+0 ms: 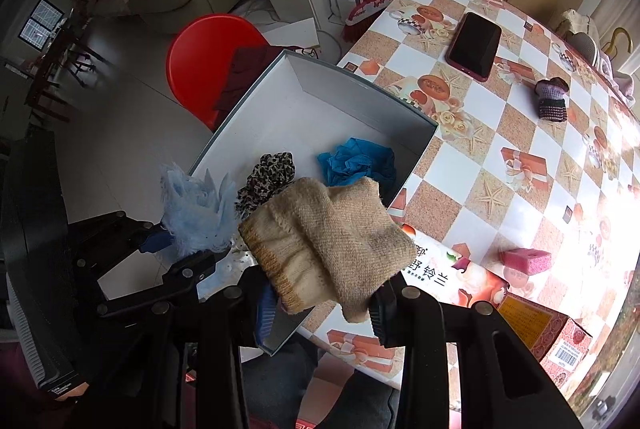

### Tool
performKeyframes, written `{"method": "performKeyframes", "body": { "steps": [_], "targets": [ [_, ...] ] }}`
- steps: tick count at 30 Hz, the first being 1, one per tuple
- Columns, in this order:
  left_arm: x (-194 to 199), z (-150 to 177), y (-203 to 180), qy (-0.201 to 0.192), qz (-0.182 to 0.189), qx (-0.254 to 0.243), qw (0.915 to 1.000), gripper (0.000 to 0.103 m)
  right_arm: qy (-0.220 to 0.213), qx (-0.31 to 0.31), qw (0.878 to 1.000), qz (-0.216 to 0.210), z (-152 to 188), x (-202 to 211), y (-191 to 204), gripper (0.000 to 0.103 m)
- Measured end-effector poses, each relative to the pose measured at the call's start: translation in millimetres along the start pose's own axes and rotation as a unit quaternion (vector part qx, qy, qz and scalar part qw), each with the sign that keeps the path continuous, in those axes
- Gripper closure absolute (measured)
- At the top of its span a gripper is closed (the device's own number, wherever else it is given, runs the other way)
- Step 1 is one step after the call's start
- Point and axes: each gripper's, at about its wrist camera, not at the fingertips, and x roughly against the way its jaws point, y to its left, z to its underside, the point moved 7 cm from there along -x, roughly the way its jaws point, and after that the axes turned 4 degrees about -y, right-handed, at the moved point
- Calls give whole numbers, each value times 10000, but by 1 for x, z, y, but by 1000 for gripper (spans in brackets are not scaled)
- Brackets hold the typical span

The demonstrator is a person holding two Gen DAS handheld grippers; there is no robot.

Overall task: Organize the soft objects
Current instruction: 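Lower both items into the white box and open both grippers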

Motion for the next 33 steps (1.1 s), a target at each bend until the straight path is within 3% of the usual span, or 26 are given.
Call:
{"method": "performKeyframes", "body": {
  "steps": [33],
  "targets": [
    [-11,8,3,227,4,31,9997,71,145,72,9997,-197,-22,-20,13,64]
  ]
}}
